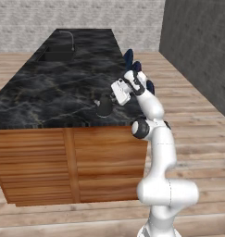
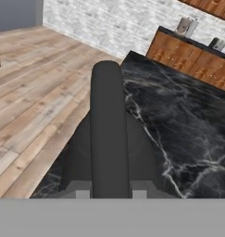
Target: The kettle is done boiling. Turn off the stove, then wait for 300 timesteps before moving the kettle to the dining table.
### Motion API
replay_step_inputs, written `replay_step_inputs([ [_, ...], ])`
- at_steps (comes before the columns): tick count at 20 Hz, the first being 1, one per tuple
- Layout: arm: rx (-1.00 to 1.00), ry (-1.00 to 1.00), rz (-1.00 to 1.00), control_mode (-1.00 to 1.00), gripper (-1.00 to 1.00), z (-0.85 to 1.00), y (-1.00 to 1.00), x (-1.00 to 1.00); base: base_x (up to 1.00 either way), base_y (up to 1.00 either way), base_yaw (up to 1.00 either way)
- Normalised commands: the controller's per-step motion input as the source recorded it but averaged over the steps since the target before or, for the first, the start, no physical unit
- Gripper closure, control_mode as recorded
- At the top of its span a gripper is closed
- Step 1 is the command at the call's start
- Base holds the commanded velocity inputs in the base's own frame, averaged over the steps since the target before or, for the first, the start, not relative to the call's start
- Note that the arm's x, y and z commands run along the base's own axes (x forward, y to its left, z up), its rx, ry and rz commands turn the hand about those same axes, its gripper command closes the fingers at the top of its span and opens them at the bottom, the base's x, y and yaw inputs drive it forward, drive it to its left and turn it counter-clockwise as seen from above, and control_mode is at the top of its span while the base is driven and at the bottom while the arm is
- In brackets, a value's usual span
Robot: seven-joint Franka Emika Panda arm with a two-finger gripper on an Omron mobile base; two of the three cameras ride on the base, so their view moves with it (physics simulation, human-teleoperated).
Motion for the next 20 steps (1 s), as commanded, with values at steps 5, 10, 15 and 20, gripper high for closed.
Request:
replay_step_inputs([
  [5,0.00,0.06,0.00,-1.00,1.00,-0.10,0.00,0.36,0.00,0.00,0.00],
  [10,0.00,0.07,0.00,-1.00,1.00,-0.10,0.02,0.43,0.00,0.00,0.00],
  [15,0.00,0.04,0.00,-1.00,-1.00,-0.06,0.01,0.42,0.00,0.00,0.00],
  [20,0.00,0.01,0.00,-1.00,-1.00,-0.04,-0.07,0.25,0.00,0.00,0.00],
])
